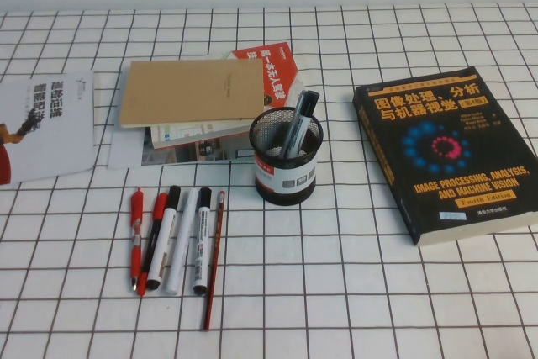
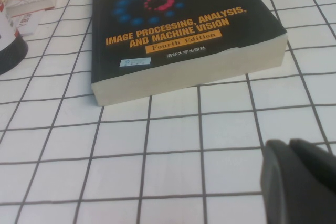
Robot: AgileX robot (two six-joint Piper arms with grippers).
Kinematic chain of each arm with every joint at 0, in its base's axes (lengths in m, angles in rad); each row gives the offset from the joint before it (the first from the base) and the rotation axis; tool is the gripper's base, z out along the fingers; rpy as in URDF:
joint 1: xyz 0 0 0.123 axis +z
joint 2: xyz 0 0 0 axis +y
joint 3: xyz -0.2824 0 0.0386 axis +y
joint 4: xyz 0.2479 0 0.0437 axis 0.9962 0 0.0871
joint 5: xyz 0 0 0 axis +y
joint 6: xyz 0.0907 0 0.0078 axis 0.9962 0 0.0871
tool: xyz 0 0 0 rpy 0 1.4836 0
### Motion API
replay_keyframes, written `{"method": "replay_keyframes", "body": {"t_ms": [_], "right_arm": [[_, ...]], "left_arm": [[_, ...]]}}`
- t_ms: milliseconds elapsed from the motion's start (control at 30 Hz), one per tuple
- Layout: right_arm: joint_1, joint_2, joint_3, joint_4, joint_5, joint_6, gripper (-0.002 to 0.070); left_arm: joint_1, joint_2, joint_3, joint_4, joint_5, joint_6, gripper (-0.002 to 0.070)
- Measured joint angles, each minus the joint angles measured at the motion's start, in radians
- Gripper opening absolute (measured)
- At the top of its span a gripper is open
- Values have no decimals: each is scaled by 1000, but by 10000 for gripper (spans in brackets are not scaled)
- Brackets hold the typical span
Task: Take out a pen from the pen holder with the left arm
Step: 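Take a marker out of the pen holder and lay it on the table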
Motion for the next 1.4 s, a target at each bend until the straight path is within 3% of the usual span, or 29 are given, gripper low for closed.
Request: {"method": "replay_keyframes", "body": {"t_ms": [133,233,467,633,1400], "right_arm": [[0,0,0,0,0,0,-16],[0,0,0,0,0,0,-17],[0,0,0,0,0,0,-16],[0,0,0,0,0,0,-16],[0,0,0,0,0,0,-16]], "left_arm": [[86,-78,69,17,-2,-72,0],[108,-86,71,32,46,-89,0],[110,-89,71,39,176,-50,0],[110,-89,71,37,177,25,0],[110,-89,71,37,178,31,0]]}}
